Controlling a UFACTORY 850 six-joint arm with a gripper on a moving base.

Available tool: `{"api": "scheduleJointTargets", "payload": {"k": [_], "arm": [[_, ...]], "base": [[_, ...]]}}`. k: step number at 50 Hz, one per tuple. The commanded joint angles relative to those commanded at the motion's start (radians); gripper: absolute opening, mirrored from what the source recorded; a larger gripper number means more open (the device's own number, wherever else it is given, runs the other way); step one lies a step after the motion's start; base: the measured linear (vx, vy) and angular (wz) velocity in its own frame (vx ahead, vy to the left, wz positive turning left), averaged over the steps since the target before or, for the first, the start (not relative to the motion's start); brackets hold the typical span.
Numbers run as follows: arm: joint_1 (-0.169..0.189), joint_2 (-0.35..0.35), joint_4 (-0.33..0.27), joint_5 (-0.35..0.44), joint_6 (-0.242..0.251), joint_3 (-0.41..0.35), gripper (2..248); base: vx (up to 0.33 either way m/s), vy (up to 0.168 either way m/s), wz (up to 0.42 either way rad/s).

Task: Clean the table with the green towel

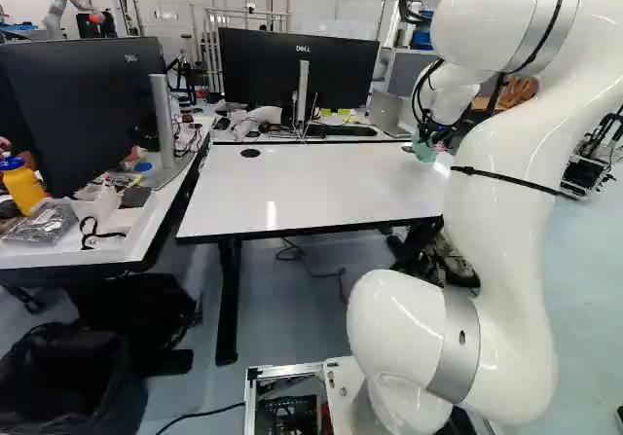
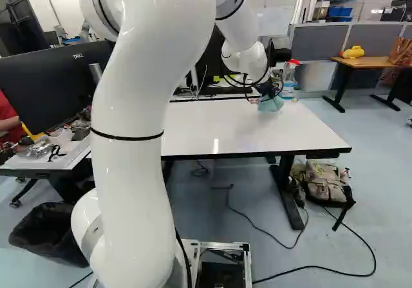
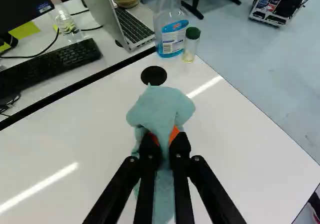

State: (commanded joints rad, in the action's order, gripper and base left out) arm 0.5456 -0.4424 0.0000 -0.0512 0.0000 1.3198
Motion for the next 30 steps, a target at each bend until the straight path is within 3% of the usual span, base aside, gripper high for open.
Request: {"api": "scheduleJointTargets", "payload": {"k": [13, 14, 18, 19, 23, 24, 29, 30], "arm": [[0.01, -0.013, 0.0, 0.0, 0.0, 0.016, 40], [0.01, -0.013, 0.0, 0.0, 0.0, 0.016, 67], [0.01, -0.013, 0.0, 0.0, 0.0, 0.016, 67], [0.01, -0.013, 0.0, 0.0, 0.0, 0.016, 101], [0.01, -0.013, 0.0, 0.0, 0.0, 0.016, 101], [0.01, -0.013, 0.0, 0.0, 0.0, 0.016, 136], [0.01, -0.013, 0.0, 0.0, 0.0, 0.016, 136], [0.01, -0.013, 0.0, 0.0, 0.0, 0.016, 172]], "base": [[0.0, 0.0, 0.0], [0.0, 0.0, 0.0], [0.0, 0.0, 0.0], [0.0, 0.0, 0.0], [0.0, 0.0, 0.0], [0.0, 0.0, 0.0], [0.0, 0.0, 0.0], [0.0, 0.0, 0.0]]}}
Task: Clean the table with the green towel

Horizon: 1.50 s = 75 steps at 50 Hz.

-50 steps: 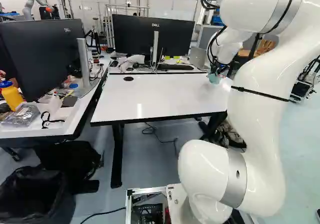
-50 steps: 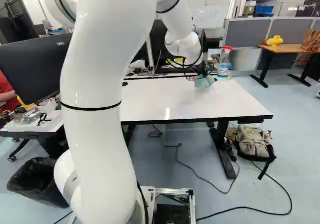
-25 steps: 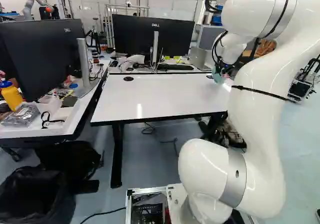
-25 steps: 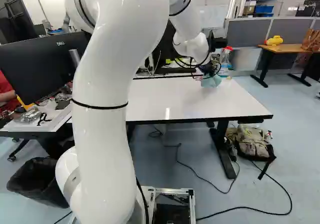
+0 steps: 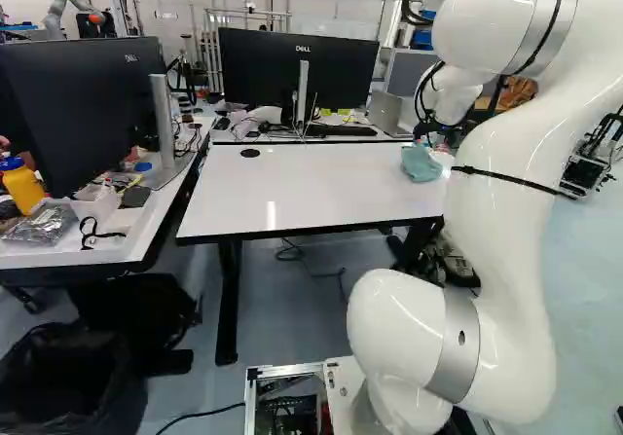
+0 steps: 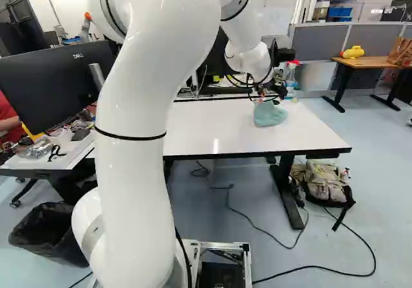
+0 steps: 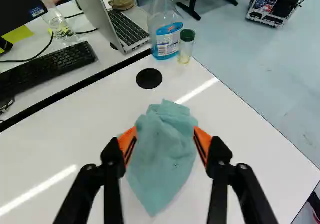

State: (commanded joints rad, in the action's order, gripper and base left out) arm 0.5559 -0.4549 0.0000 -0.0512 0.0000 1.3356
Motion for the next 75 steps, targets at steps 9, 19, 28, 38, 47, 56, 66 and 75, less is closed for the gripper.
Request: {"api": "scheduleJointTargets", "payload": {"k": [9, 19, 28, 38, 47, 56, 66, 75], "arm": [[0.0, 0.0, 0.0, 0.0, 0.0, 0.0, 210], [0.0, 0.0, 0.0, 0.0, 0.0, 0.0, 247], [-0.004, 0.007, 0.0, 0.0, 0.0, -0.009, 247], [-0.019, 0.038, 0.0, 0.0, 0.0, -0.048, 247], [-0.036, 0.07, 0.0, 0.0, 0.0, -0.087, 247], [-0.053, 0.102, 0.0, 0.0, 0.0, -0.127, 247], [-0.074, 0.137, 0.0, 0.0, 0.0, -0.169, 247], [-0.093, 0.169, 0.0, 0.0, 0.0, -0.207, 247]], "base": [[0.0, 0.0, 0.0], [0.0, 0.0, 0.0], [0.0, 0.0, 0.0], [0.0, 0.0, 0.0], [0.0, 0.0, 0.0], [0.0, 0.0, 0.0], [0.0, 0.0, 0.0], [0.0, 0.0, 0.0]]}}
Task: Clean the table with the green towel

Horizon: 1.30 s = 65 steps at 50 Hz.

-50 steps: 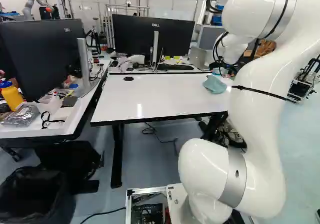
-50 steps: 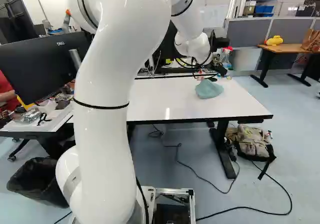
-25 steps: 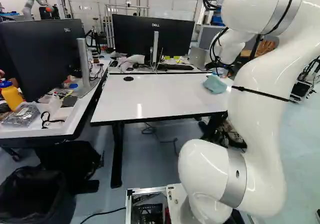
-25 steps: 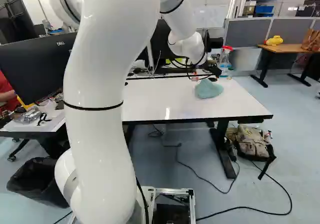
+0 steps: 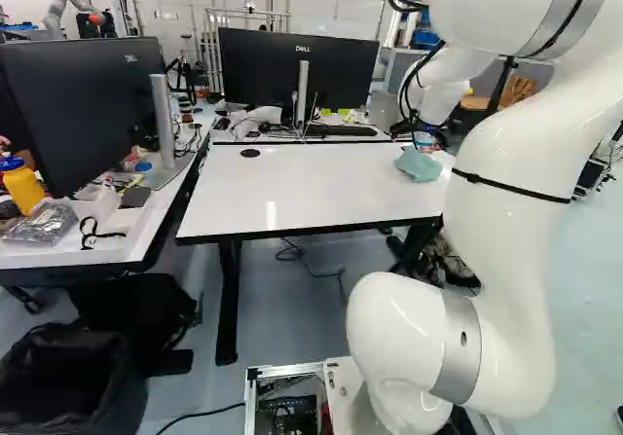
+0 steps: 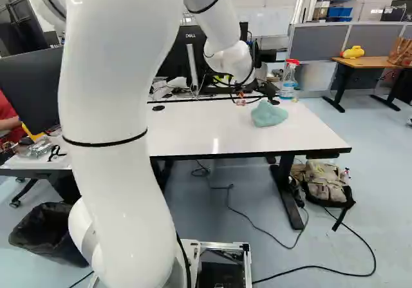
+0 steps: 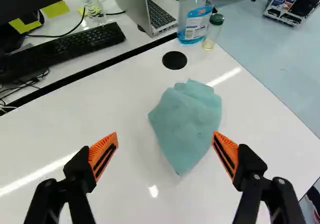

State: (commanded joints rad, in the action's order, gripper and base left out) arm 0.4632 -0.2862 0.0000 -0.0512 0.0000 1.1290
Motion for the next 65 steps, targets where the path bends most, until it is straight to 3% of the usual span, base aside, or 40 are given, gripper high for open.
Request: {"api": "scheduleJointTargets", "payload": {"k": [65], "arm": [[-0.162, 0.204, 0.0, 0.0, 0.0, -0.229, 247]], "base": [[0.0, 0.0, 0.0]]}}
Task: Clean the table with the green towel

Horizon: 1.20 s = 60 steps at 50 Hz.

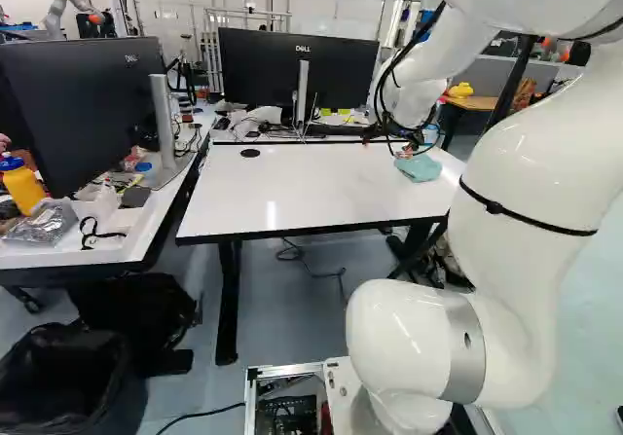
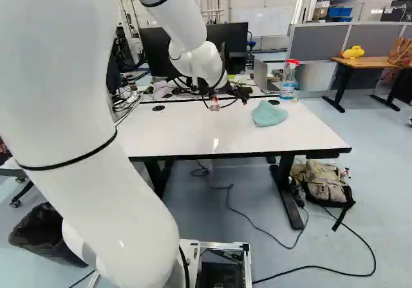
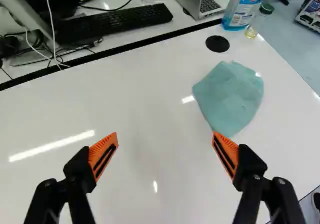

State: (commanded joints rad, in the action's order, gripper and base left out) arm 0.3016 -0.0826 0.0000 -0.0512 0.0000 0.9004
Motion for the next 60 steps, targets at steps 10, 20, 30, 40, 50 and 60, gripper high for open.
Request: {"api": "scheduleJointTargets", "payload": {"k": [10, 20, 30, 40, 50, 60], "arm": [[-0.029, 0.026, 0.0, 0.0, 0.0, -0.027, 247], [-0.059, 0.049, 0.0, 0.0, 0.0, -0.052, 247], [-0.092, 0.063, 0.0, 0.0, 0.0, -0.066, 247], [-0.123, 0.073, 0.0, 0.0, 0.0, -0.075, 247], [-0.125, 0.073, 0.0, 0.001, 0.0, -0.077, 247], [-0.127, 0.076, 0.0, 0.01, 0.0, -0.084, 247]], "base": [[0.0, 0.0, 0.0], [0.0, 0.0, 0.0], [0.0, 0.0, 0.0], [0.0, 0.0, 0.0], [0.0, 0.0, 0.0], [0.0, 0.0, 0.0]]}}
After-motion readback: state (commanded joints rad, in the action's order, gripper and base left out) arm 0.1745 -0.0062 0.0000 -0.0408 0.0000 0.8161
